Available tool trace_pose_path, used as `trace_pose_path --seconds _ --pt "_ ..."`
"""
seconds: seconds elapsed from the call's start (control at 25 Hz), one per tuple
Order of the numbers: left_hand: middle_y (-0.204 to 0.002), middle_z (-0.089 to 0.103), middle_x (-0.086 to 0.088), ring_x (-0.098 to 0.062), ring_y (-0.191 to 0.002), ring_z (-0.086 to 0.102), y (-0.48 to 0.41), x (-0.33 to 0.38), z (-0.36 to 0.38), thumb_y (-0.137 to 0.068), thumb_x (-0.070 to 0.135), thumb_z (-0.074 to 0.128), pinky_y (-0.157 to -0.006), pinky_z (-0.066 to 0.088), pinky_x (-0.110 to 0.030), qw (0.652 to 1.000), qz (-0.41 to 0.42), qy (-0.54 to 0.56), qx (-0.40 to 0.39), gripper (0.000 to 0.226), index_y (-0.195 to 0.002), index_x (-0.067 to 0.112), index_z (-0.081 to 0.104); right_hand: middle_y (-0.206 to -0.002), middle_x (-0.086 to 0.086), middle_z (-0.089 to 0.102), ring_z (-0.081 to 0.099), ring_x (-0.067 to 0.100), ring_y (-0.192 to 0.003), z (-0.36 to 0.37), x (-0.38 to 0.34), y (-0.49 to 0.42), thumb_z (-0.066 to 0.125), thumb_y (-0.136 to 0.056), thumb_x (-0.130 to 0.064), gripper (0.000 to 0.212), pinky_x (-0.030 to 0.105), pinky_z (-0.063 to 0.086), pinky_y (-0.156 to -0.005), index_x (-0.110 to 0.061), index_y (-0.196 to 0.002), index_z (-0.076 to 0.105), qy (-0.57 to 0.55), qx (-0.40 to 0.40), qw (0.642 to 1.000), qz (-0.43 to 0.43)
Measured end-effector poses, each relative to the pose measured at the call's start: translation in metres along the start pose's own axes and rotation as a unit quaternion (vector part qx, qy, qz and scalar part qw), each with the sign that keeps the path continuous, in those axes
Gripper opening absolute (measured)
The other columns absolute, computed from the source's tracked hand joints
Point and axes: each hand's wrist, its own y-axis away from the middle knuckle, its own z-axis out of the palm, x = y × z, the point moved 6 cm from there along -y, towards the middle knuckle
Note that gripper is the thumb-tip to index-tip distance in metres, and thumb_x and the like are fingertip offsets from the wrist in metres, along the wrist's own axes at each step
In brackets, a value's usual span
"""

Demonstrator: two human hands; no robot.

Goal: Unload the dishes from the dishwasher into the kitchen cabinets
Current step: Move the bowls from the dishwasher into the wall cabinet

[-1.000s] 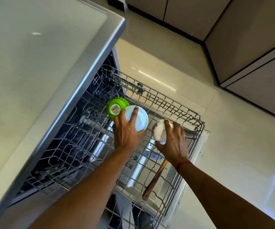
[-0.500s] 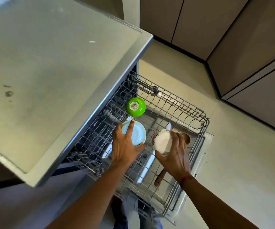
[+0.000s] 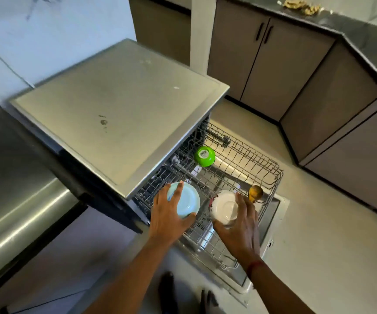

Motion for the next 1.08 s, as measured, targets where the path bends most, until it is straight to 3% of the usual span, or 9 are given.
trace_pose_path --seconds 0.12,0.24,0.32,0.48,0.56,0.64,0.8,0.92,1.08 --pt "-0.141 0.035 -0.008 -0.026 -0.125 0.034 0.03 0.0 -0.035 -0.068 0.069 0.054 -0.1 0.039 -0.046 0.997 -0.027 0.021 0.066 0.091 -0.147 0.03 0.032 -0.146 0.009 0.027 0.038 0.033 -0.13 -0.006 -0.016 0.013 0.079 -0.063 -0.049 0.104 0.052 0.048 -0.097 -0.029 -0.148 0.021 -0.034 -0.003 0.999 -0.009" --pt "-0.134 0.044 -0.005 -0.02 -0.118 0.037 0.068 0.002 -0.081 -0.063 0.066 0.062 -0.097 0.04 -0.041 0.983 -0.065 0.038 0.17 0.094 -0.143 0.024 0.035 -0.143 0.006 0.027 0.044 0.034 -0.126 -0.009 -0.042 0.026 0.08 -0.062 -0.048 0.106 0.049 0.049 -0.097 -0.034 -0.148 0.019 -0.081 -0.023 0.995 -0.047" --pt "-0.136 0.046 -0.003 -0.021 -0.119 0.041 0.1 -0.002 -0.112 -0.058 0.064 0.066 -0.097 0.04 -0.036 0.966 -0.109 0.052 0.229 0.098 -0.14 0.019 0.037 -0.141 0.009 0.032 0.047 0.035 -0.123 -0.01 -0.067 0.041 0.083 -0.062 -0.046 0.107 0.048 0.048 -0.097 -0.029 -0.149 0.021 -0.103 -0.038 0.99 -0.092" --pt "-0.139 0.046 -0.005 -0.023 -0.122 0.042 0.168 -0.013 -0.16 -0.057 0.056 0.074 -0.098 0.045 -0.04 0.936 -0.132 0.018 0.326 0.099 -0.14 0.015 0.039 -0.142 0.008 0.039 0.039 0.028 -0.131 -0.003 -0.12 0.077 0.087 -0.06 -0.042 0.108 0.042 0.04 -0.103 -0.018 -0.148 0.029 -0.165 -0.088 0.971 -0.152" --pt "-0.136 0.043 -0.006 -0.025 -0.124 0.042 0.21 -0.022 -0.188 -0.055 0.05 0.078 -0.098 0.046 -0.037 0.913 -0.151 -0.01 0.379 0.099 -0.139 0.016 0.04 -0.14 0.004 0.043 0.039 0.019 -0.129 0.006 -0.154 0.097 0.087 -0.06 -0.039 0.104 0.03 0.037 -0.103 -0.02 -0.145 0.032 -0.205 -0.142 0.948 -0.199" --pt "-0.131 0.042 -0.005 -0.025 -0.12 0.045 0.258 -0.038 -0.217 -0.054 0.05 0.078 -0.092 0.049 -0.036 0.887 -0.181 -0.028 0.425 0.098 -0.139 0.016 0.042 -0.127 -0.003 0.048 0.045 0.009 -0.116 0.009 -0.199 0.125 0.09 -0.059 -0.033 0.092 0.016 0.035 -0.093 -0.029 -0.136 0.039 -0.249 -0.177 0.918 -0.253" --pt "-0.128 0.044 -0.002 -0.022 -0.114 0.048 0.34 -0.078 -0.273 -0.057 0.057 0.073 -0.083 0.052 -0.037 0.832 -0.247 -0.03 0.495 0.099 -0.141 0.016 0.043 -0.121 -0.02 0.051 0.052 0.002 -0.113 0.016 -0.283 0.189 0.092 -0.055 -0.035 0.09 0.028 0.047 -0.095 -0.042 -0.128 0.04 -0.322 -0.216 0.861 -0.328" --pt "-0.129 0.047 0.002 -0.011 -0.115 0.043 0.393 -0.095 -0.323 -0.058 0.056 0.076 -0.088 0.044 -0.03 0.785 -0.256 -0.032 0.563 0.1 -0.142 0.017 0.039 -0.118 -0.043 0.042 0.047 -0.013 -0.111 0.015 -0.35 0.241 0.091 -0.053 -0.041 0.091 0.02 0.043 -0.091 -0.052 -0.126 0.037 -0.335 -0.245 0.822 -0.391" --pt "-0.131 0.047 0.005 -0.007 -0.115 0.042 0.449 -0.119 -0.396 -0.058 0.059 0.075 -0.089 0.043 -0.028 0.756 -0.247 -0.049 0.604 0.098 -0.14 0.02 0.038 -0.124 -0.025 0.044 0.048 0.0 -0.112 0.019 -0.436 0.299 0.09 -0.054 -0.046 0.098 0.021 0.043 -0.091 -0.033 -0.137 0.038 -0.349 -0.251 0.783 -0.45"
